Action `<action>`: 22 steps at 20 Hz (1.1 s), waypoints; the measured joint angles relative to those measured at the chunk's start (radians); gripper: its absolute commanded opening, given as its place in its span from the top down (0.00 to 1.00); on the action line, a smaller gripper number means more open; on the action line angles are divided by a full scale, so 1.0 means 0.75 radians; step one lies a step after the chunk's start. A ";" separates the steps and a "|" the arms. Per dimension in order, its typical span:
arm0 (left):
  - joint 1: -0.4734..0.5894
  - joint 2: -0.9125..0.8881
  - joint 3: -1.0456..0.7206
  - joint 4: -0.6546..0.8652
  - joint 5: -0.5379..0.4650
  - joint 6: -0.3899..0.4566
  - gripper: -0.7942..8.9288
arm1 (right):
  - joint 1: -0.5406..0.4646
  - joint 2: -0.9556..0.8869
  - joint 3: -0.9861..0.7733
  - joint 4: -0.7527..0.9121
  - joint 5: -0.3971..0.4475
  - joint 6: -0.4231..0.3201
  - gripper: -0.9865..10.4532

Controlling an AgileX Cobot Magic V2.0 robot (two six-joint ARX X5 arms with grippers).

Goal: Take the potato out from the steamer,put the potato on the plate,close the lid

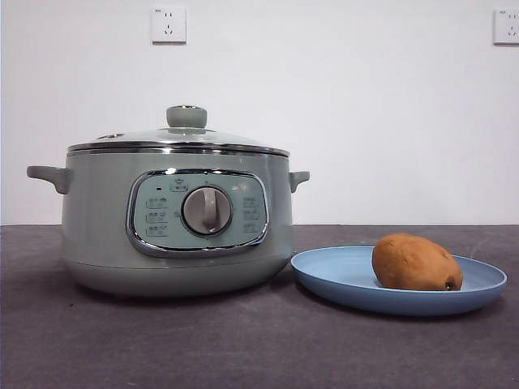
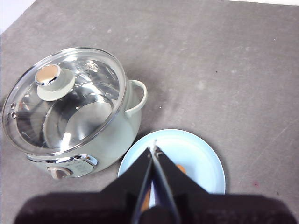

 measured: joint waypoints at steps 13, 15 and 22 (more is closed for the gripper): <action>0.262 -0.885 -1.327 0.682 -0.002 -0.272 0.92 | 0.000 0.000 0.001 0.000 0.000 0.000 0.91; 0.276 -0.937 -1.406 0.697 -0.004 -0.289 0.92 | 0.000 0.000 0.001 0.000 0.000 0.001 0.91; 0.283 -1.028 -1.454 0.518 -0.129 -0.330 0.92 | 0.000 0.000 0.000 0.000 -0.001 0.001 0.91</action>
